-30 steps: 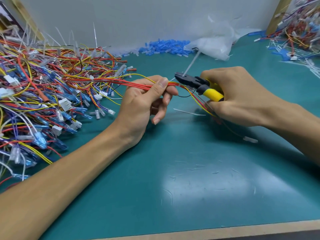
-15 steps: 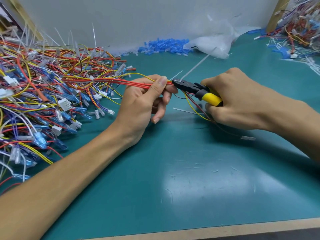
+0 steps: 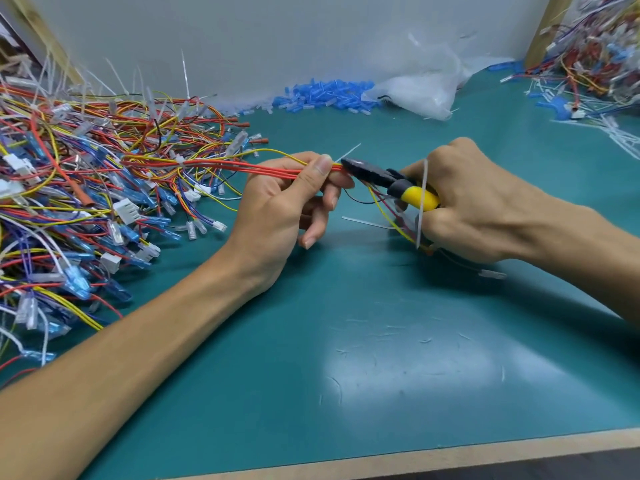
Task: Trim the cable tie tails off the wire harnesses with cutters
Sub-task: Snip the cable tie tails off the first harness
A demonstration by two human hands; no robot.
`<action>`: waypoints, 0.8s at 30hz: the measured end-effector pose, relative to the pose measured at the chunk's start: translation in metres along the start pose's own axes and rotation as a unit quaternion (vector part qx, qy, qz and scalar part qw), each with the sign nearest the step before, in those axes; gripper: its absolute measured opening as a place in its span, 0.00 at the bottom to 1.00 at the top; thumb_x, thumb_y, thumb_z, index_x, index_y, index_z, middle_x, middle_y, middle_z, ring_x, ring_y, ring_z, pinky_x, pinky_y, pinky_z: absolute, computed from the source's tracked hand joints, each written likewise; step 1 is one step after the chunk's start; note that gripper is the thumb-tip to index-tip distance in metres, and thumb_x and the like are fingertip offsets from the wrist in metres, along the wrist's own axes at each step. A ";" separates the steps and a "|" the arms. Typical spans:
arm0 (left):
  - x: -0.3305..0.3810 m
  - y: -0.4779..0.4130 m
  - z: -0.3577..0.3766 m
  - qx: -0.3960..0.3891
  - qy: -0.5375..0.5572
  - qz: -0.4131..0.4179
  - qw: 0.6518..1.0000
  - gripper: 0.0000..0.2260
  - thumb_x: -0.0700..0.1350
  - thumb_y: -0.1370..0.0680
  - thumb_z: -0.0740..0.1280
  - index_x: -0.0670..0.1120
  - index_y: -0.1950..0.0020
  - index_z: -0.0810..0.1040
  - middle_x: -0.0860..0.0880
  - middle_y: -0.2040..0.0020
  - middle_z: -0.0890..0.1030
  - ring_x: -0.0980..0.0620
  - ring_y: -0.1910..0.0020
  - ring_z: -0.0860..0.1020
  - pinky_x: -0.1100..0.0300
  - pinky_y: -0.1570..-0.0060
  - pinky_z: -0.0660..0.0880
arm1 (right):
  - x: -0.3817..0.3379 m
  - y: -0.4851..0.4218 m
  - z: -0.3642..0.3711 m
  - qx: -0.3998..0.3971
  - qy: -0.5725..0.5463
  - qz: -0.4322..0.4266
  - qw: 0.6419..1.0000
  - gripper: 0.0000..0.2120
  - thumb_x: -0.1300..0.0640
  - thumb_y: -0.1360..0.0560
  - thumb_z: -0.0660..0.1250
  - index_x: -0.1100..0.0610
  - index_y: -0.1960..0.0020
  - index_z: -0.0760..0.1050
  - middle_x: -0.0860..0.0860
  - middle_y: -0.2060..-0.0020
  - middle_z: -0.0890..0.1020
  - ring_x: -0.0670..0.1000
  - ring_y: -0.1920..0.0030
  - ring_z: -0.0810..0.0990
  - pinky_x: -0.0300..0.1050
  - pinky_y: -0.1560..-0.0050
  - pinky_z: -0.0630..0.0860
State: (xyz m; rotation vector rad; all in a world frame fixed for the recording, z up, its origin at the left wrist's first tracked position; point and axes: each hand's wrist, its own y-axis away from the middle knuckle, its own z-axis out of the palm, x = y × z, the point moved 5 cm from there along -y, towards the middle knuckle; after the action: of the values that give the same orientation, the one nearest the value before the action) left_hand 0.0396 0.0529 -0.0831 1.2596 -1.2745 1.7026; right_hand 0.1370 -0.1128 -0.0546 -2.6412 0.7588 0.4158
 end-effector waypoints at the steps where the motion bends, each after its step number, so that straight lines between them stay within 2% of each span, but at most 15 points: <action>1: 0.000 0.000 0.000 0.004 0.010 -0.004 1.000 0.15 0.42 0.15 0.60 0.39 0.56 0.81 0.48 0.67 0.74 0.52 0.81 0.64 0.65 0.79 0.57 | 0.003 -0.002 -0.001 0.007 -0.024 0.017 1.000 0.07 0.57 0.36 0.61 0.61 0.66 0.74 0.57 0.76 0.65 0.54 0.70 0.57 0.48 0.75 0.62; 3: 0.000 -0.001 -0.001 0.011 0.023 -0.012 1.000 0.15 0.43 0.16 0.61 0.40 0.57 0.82 0.48 0.67 0.74 0.52 0.80 0.64 0.66 0.79 0.58 | 0.011 -0.005 -0.006 0.030 -0.073 0.049 0.996 0.10 0.58 0.39 0.62 0.56 0.63 0.80 0.51 0.78 0.72 0.52 0.75 0.64 0.44 0.77 0.66; 4: 0.001 -0.001 -0.002 0.015 0.027 -0.015 0.999 0.15 0.43 0.16 0.61 0.41 0.57 0.82 0.48 0.67 0.75 0.52 0.80 0.64 0.66 0.79 0.58 | 0.016 -0.007 -0.010 0.047 -0.081 0.057 0.994 0.10 0.59 0.38 0.63 0.54 0.62 0.82 0.51 0.77 0.75 0.52 0.75 0.68 0.43 0.77 0.68; 7: 0.002 0.000 -0.004 0.027 0.033 -0.028 0.999 0.15 0.43 0.15 0.61 0.42 0.59 0.81 0.49 0.67 0.75 0.52 0.78 0.64 0.65 0.79 0.60 | 0.029 -0.012 -0.016 0.088 -0.043 0.068 0.993 0.08 0.61 0.33 0.68 0.52 0.57 0.82 0.57 0.69 0.80 0.59 0.67 0.77 0.51 0.69 0.76; 9: 0.003 0.000 -0.004 0.036 0.039 -0.044 0.998 0.15 0.44 0.16 0.61 0.43 0.59 0.80 0.49 0.68 0.75 0.52 0.78 0.66 0.65 0.78 0.59 | 0.037 -0.013 -0.017 0.099 -0.033 0.079 0.991 0.07 0.60 0.31 0.70 0.52 0.54 0.81 0.58 0.65 0.81 0.63 0.62 0.77 0.57 0.63 0.79; 11: 0.003 0.001 -0.004 0.043 0.052 -0.063 0.996 0.15 0.44 0.16 0.61 0.45 0.61 0.79 0.49 0.68 0.74 0.51 0.77 0.67 0.64 0.77 0.57 | 0.039 -0.013 -0.017 0.100 -0.031 0.089 0.990 0.06 0.59 0.31 0.72 0.54 0.54 0.81 0.59 0.64 0.81 0.63 0.61 0.78 0.58 0.60 0.79; 15: 0.005 0.001 -0.008 0.051 0.084 -0.073 0.992 0.16 0.43 0.20 0.58 0.47 0.67 0.74 0.47 0.68 0.75 0.49 0.75 0.68 0.57 0.74 0.54 | 0.038 -0.012 -0.020 0.107 -0.162 0.120 0.974 0.04 0.57 0.40 0.70 0.57 0.66 0.80 0.52 0.76 0.75 0.53 0.74 0.70 0.45 0.72 0.69; 17: 0.006 0.001 -0.007 0.041 0.094 -0.063 0.993 0.15 0.43 0.23 0.56 0.48 0.69 0.71 0.48 0.68 0.76 0.49 0.72 0.67 0.55 0.73 0.53 | 0.037 -0.011 -0.024 0.129 -0.175 0.110 0.970 0.05 0.56 0.40 0.70 0.57 0.66 0.80 0.51 0.76 0.74 0.49 0.74 0.68 0.41 0.74 0.67; 20: 0.009 0.002 -0.002 0.009 0.082 -0.055 0.995 0.13 0.42 0.27 0.55 0.47 0.72 0.68 0.43 0.67 0.75 0.48 0.73 0.65 0.55 0.73 0.53 | 0.034 -0.010 -0.027 0.132 -0.155 0.102 0.974 0.06 0.55 0.39 0.70 0.57 0.65 0.79 0.48 0.75 0.74 0.47 0.73 0.68 0.39 0.73 0.66; 22: 0.011 0.004 0.002 -0.028 0.060 -0.051 0.996 0.11 0.41 0.32 0.57 0.43 0.74 0.64 0.37 0.68 0.70 0.47 0.74 0.64 0.55 0.73 0.52 | 0.033 -0.010 -0.026 0.122 -0.216 0.113 0.962 0.06 0.56 0.42 0.70 0.58 0.68 0.77 0.54 0.74 0.74 0.51 0.73 0.68 0.43 0.71 0.67; 24: 0.015 0.010 0.010 -0.101 0.020 -0.025 0.994 0.08 0.42 0.37 0.60 0.44 0.76 0.64 0.38 0.72 0.64 0.47 0.75 0.63 0.59 0.74 0.53 | 0.031 -0.009 -0.029 0.137 -0.229 0.101 0.958 0.05 0.57 0.43 0.69 0.58 0.69 0.77 0.58 0.73 0.75 0.52 0.73 0.69 0.44 0.71 0.67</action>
State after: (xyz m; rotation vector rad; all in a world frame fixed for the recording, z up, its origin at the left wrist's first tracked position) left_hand 0.0285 0.0394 -0.0714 1.1246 -1.3433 1.5143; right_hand 0.1726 -0.1323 -0.0381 -2.1016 0.8577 0.8712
